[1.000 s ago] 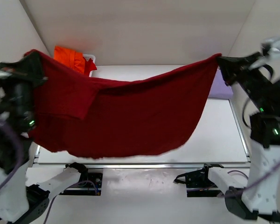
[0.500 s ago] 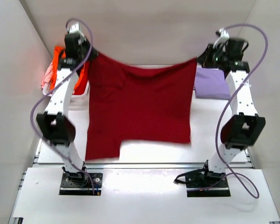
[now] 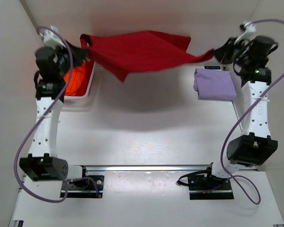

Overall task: Fold and stack the t-shirts
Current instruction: Flatten out the tshirt

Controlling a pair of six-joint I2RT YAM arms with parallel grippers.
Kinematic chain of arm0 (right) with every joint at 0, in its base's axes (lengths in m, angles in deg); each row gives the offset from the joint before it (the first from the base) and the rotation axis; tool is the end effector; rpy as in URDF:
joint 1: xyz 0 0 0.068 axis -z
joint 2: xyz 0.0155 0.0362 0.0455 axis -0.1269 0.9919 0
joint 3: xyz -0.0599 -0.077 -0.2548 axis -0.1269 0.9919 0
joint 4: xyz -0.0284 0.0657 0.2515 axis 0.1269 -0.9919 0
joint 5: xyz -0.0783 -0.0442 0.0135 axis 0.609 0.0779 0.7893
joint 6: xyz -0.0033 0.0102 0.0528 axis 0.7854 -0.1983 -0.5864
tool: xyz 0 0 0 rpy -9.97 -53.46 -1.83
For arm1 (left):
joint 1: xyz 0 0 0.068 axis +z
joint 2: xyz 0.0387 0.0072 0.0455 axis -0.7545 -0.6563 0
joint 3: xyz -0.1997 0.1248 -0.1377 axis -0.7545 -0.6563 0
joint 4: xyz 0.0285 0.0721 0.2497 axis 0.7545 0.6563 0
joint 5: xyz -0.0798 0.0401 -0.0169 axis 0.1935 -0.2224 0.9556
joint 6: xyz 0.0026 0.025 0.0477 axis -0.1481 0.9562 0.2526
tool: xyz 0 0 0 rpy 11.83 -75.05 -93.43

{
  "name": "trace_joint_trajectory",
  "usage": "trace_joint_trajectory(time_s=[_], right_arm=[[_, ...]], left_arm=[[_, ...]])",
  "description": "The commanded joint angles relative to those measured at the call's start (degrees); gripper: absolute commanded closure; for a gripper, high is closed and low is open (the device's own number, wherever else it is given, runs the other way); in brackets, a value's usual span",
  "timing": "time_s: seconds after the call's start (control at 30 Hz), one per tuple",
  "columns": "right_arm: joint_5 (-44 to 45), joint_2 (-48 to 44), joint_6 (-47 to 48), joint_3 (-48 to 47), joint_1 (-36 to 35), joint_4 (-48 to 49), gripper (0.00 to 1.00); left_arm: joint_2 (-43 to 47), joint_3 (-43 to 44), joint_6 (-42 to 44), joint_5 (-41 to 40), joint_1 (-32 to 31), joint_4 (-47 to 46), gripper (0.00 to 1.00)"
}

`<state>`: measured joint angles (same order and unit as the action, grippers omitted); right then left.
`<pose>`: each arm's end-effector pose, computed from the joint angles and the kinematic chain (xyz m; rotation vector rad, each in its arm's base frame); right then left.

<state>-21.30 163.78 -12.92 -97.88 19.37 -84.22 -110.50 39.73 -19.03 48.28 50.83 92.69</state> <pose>0.3347 -0.0489 0.4841 -0.2150 1.6921 0.5103 0.3020 -0.0007 0.4875 -0.2252 1.6015 -0.6353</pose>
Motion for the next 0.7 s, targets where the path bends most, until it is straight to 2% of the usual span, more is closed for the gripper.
trace_joint_trajectory(time_s=[0.0, 0.07, 0.17, 0.27, 0.47, 0.67], right_arm=[[-0.65, -1.76, 1.53, 14.3, -0.3, -1.67, 1.0], [-0.48, -5.28, 1.36, 24.59, -0.47, -2.98, 1.0], [0.66, -9.76, 1.36, 36.37, -0.74, -4.91, 1.0], [3.81, -11.36, 1.44, 43.87, -1.71, -9.64, 1.0], [8.39, -9.52, 3.46, 50.65, -1.18, -18.89, 0.99], [13.4, -9.61, 5.13, 53.91, 0.23, -21.53, 1.0]], left_arm=[[2.77, -16.08, -2.29, 4.21, -1.05, -2.53, 1.0], [6.63, -23.58, -2.2, 5.35, -2.88, -2.79, 1.0], [11.81, -39.28, -3.24, 7.98, -2.38, -2.18, 1.0], [16.21, -50.28, -3.69, 8.78, -1.85, -0.96, 1.0], [20.79, -59.45, -2.99, 8.17, -2.02, 4.41, 1.0], [22.12, -59.55, -1.32, 5.09, -2.11, 8.8, 1.0]])
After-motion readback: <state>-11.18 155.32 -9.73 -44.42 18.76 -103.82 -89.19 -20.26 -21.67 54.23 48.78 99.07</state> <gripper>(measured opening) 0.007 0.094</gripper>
